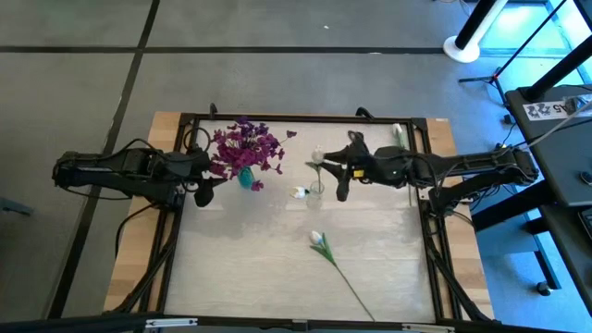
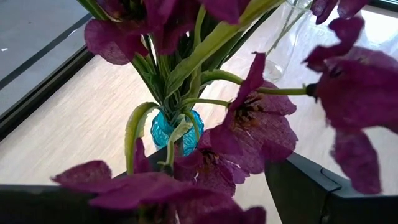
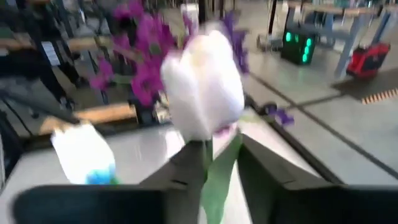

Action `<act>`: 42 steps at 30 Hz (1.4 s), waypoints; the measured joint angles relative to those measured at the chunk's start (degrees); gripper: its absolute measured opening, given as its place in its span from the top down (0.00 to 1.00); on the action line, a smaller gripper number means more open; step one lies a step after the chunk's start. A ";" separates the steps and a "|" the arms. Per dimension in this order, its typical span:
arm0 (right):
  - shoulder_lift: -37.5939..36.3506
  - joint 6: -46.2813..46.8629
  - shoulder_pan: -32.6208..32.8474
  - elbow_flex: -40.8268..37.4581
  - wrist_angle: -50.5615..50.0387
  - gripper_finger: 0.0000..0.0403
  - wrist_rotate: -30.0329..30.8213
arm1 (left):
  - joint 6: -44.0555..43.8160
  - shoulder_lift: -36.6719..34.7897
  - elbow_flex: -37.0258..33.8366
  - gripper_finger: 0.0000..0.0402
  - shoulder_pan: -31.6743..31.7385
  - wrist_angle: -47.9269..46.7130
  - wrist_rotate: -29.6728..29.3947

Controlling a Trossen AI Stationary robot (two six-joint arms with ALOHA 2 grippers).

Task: Sort flowers into vase by color
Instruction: Put the bottom right white tulip into the transparent flower vase, then put the bottom white tulip into the transparent flower vase

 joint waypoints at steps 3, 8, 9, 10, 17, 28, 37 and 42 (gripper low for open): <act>0.00 1.54 0.01 0.84 -6.37 0.63 0.08 | -0.01 -0.02 0.00 0.47 -0.01 -0.01 -0.01; -0.02 5.88 0.11 6.44 -22.02 0.46 -0.04 | 0.00 -0.01 0.00 0.47 -0.02 0.00 -0.01; -0.02 7.11 0.55 7.69 -25.54 0.44 -0.07 | 0.00 0.00 0.00 0.47 -0.02 0.00 -0.02; -0.02 8.22 1.12 8.81 -28.98 0.42 0.05 | -0.02 -0.02 0.00 0.47 -0.02 0.00 -0.02; -0.02 18.89 7.79 11.81 -45.02 0.40 2.92 | -0.01 0.00 0.00 0.47 -0.02 -0.02 -0.02; 5.82 40.12 20.96 3.22 -45.15 0.42 2.87 | -0.01 -0.01 0.00 0.47 -0.01 -0.02 -0.01; 19.34 49.04 21.44 2.05 -37.40 0.42 -3.49 | 0.00 -0.01 0.00 0.47 0.00 -0.01 -0.02; 25.89 52.45 21.49 2.08 -34.16 0.42 -10.04 | 0.00 -0.02 0.00 0.47 0.00 0.00 -0.02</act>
